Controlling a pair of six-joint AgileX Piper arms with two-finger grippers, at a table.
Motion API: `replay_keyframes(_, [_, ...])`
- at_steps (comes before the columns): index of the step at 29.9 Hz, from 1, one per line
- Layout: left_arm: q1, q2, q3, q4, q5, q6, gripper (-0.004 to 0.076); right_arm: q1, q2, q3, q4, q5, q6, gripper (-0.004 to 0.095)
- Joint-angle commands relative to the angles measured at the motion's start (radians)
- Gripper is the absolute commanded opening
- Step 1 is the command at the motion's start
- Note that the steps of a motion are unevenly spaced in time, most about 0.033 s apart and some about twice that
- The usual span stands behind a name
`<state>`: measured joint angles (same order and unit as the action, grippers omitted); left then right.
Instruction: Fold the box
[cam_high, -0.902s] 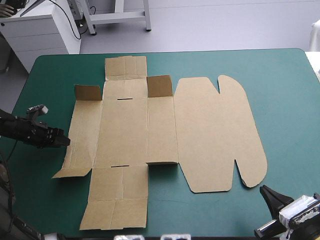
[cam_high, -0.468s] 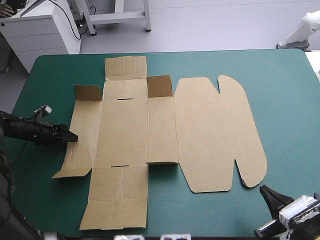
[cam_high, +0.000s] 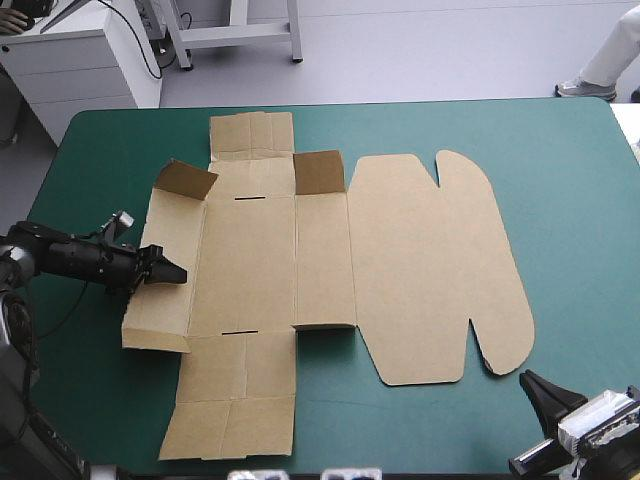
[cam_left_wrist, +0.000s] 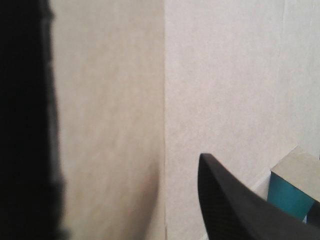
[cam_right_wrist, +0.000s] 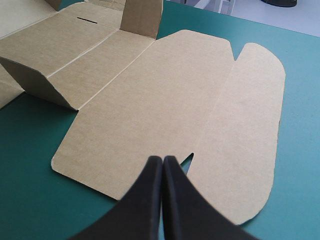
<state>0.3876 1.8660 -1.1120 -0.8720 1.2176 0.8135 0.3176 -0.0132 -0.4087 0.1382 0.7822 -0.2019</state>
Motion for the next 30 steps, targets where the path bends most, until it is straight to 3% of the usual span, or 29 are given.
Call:
replay_keyframes(1, [-0.059, -0.030, 0.001, 0.013, 0.078, -0.022, 0.0263, 0.001, -0.021, -0.022, 0.003, -0.075, -0.010, -0.0020])
replay_keyframes(4, [-0.086, -0.030, 0.001, 0.013, 0.076, -0.058, 0.0170, 0.001, -0.021, -0.022, 0.003, -0.075, -0.010, -0.0020])
replay_keyframes(10, [-0.094, -0.030, -0.001, 0.009, 0.076, -0.047, 0.0077, 0.001, -0.021, -0.022, 0.003, -0.075, -0.010, -0.0018])
replay_keyframes(13, [-0.094, -0.033, -0.001, 0.009, 0.076, -0.016, -0.0008, 0.001, -0.021, -0.022, 0.003, -0.075, -0.010, -0.0020])
replay_keyframes(20, [-0.119, -0.117, -0.059, 0.053, 0.018, 0.044, -0.0008, 0.001, -0.021, -0.022, 0.001, -0.075, -0.010, -0.0020])
replay_keyframes(30, [-0.370, -0.305, -0.360, 0.485, -0.080, 0.015, -0.0008, 0.001, -0.021, -0.022, 0.001, -0.075, -0.010, -0.0020])
